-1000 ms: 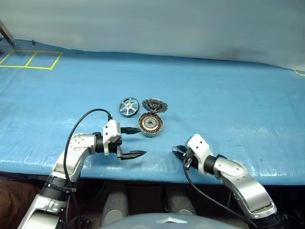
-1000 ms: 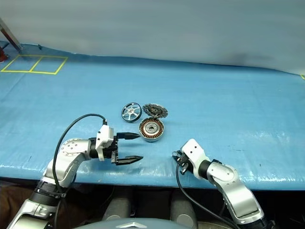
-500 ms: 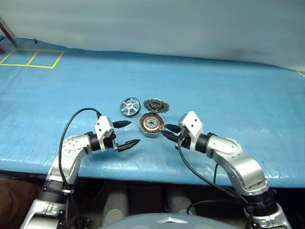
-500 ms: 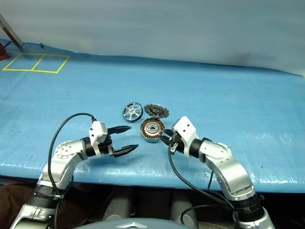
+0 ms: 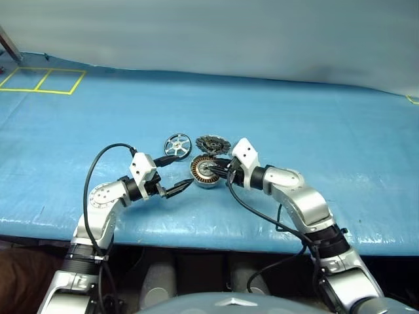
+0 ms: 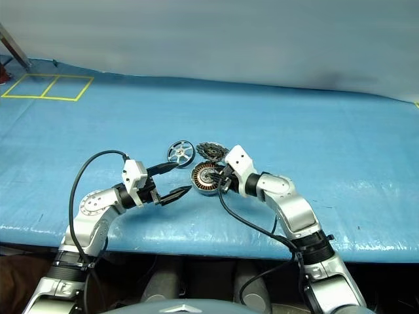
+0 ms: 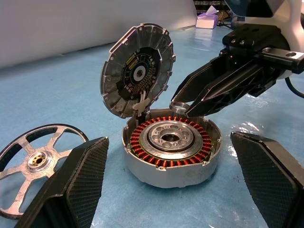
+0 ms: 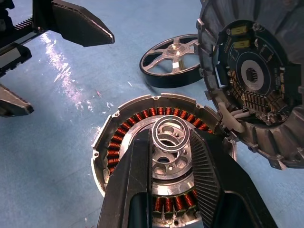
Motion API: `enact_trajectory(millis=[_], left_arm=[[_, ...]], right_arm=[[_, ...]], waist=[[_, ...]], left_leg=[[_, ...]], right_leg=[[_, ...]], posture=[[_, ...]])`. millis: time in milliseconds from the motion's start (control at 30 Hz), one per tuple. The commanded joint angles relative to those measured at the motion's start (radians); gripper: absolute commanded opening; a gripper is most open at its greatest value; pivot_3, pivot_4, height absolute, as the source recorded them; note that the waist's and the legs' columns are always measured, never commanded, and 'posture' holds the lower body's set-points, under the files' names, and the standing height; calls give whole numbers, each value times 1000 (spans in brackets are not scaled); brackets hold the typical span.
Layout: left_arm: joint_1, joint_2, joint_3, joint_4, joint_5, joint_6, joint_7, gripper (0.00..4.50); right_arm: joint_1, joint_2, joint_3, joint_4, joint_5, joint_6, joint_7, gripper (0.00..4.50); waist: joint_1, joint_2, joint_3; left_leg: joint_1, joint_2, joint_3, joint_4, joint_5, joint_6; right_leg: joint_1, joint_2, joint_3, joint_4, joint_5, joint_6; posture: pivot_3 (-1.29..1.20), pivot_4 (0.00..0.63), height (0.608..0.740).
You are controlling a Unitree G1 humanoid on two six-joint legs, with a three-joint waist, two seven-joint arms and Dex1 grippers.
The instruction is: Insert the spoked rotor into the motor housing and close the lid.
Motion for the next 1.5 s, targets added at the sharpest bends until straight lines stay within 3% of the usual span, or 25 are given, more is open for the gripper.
enact_trajectory(millis=[33, 833, 1033, 1400, 1500], left_arm=[[2, -1, 7, -12, -8, -21, -5, 4500], [-19, -28, -6, 60, 3, -81, -32, 4500], [-16, -25, -7, 66, 6, -86, -31, 4500], [-14, -24, -11, 71, 15, -87, -32, 4500], [-15, -24, -14, 73, 16, -86, -34, 4500]], right_arm=[[-20, 15, 6, 25, -13, -40, 13, 769], [-33, 38, 14, 101, -60, -70, 36, 769], [-31, 41, 14, 93, -75, -76, 37, 2792], [-29, 58, -10, 59, -57, -58, 32, 2792], [-29, 64, -17, 61, -48, -58, 31, 2160]], waist=[[0, 0, 0], [0, 0, 0], [0, 0, 0], [0, 0, 0], [0, 0, 0]], left_leg=[[0, 0, 0, 0, 0, 0], [0, 0, 0, 0, 0, 0], [0, 0, 0, 0, 0, 0], [0, 0, 0, 0, 0, 0], [0, 0, 0, 0, 0, 0]], right_leg=[[0, 0, 0, 0, 0, 0], [0, 0, 0, 0, 0, 0], [0, 0, 0, 0, 0, 0], [0, 0, 0, 0, 0, 0], [0, 0, 0, 0, 0, 0]], posture=[[0, 150, 740], [0, 150, 740], [0, 150, 740], [0, 150, 740], [0, 150, 740]])
